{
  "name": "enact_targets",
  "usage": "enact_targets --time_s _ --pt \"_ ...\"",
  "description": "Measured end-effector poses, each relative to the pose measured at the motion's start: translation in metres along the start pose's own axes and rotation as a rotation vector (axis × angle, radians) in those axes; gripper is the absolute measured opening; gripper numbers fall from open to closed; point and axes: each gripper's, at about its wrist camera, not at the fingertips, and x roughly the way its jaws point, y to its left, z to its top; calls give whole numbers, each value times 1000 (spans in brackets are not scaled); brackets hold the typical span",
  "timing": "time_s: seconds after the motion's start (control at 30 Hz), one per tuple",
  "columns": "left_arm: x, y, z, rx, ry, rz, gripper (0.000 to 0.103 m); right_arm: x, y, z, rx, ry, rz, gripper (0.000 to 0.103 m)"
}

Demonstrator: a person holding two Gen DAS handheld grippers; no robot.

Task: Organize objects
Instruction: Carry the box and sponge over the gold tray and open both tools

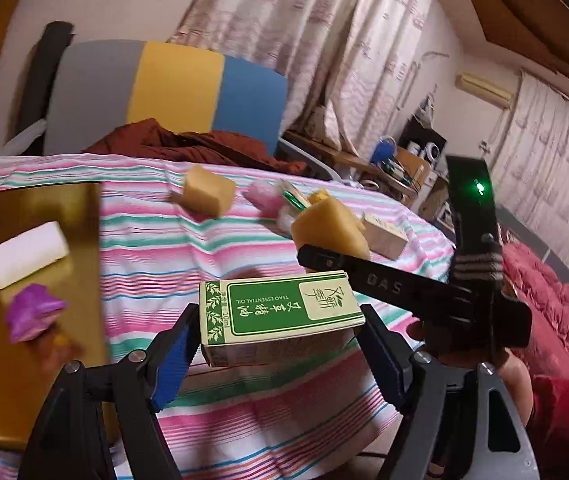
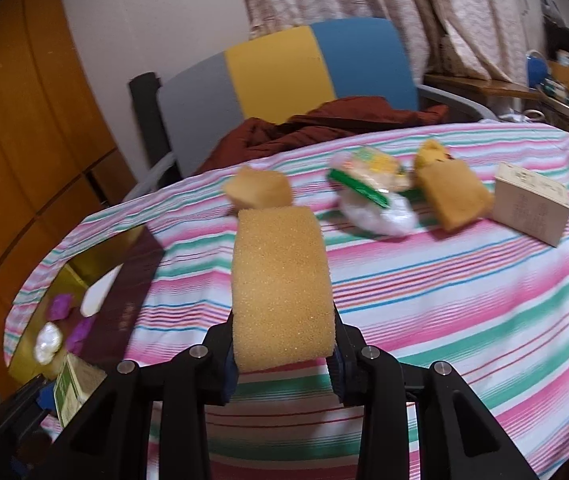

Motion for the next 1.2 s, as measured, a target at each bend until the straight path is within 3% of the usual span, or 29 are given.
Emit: enact_targets --time_s 0.13,0.43,0.63,0.9,0.93,1.0,1.03,1.2 --pt "-20 25 5 -39 -32 44 78 0 24 0 -4 10 69 36" --pt "-66 103 5 -162 -77 234 78 -3 103 -6 -105 41 255 36" --pt "-75 144 -3 -211 -28 356 78 -2 146 -21 -199 83 326 36" --pt "-72 167 -16 -260 40 439 79 15 168 -40 -253 166 348 38" --pt "-71 166 -17 -254 44 445 79 17 169 -42 -255 177 357 41" --pt "-69 165 -16 -257 48 446 79 19 169 -45 -249 183 354 57" --pt "-68 165 -16 -253 52 456 79 19 167 -45 -237 178 353 71" --pt "-69 158 -17 -217 48 488 80 17 158 -40 -199 155 354 74"
